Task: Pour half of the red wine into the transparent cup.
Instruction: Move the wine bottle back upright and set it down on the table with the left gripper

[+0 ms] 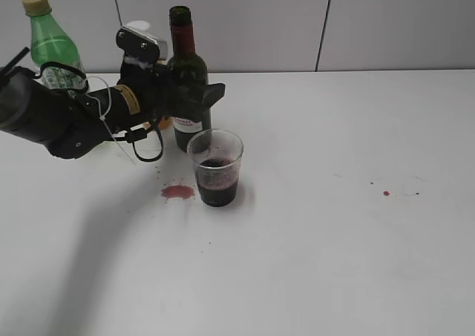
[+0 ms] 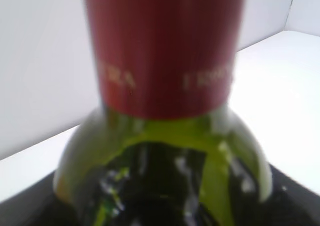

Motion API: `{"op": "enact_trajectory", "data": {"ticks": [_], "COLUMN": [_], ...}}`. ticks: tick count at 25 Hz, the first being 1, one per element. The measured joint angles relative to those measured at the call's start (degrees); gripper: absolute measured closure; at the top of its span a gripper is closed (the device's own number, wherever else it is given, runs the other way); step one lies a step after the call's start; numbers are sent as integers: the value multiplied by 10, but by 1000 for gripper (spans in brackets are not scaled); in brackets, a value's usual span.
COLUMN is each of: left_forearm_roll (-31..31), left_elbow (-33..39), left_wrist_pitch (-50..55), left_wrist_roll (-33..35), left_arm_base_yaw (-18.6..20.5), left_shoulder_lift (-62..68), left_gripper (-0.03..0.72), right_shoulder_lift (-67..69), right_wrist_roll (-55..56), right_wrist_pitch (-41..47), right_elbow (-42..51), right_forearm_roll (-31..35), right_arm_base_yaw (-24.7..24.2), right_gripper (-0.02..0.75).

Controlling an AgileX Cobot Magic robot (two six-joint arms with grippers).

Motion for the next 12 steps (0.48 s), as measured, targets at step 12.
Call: {"op": "enact_trajectory", "data": {"ticks": [12], "left_forearm_roll": [1], "left_elbow": [0], "left_wrist_pitch": [6], "left_wrist_roll": [0], "left_arm_base_yaw": [2], "left_shoulder_lift": [-80], "left_gripper": [45], "right_shoulder_lift": [0], "right_wrist_roll": [0], "right_wrist_pitch": [0], "right_elbow": [0], "right_forearm_roll": [0], "right_arm_base_yaw": [0], "right_gripper": [148]}}
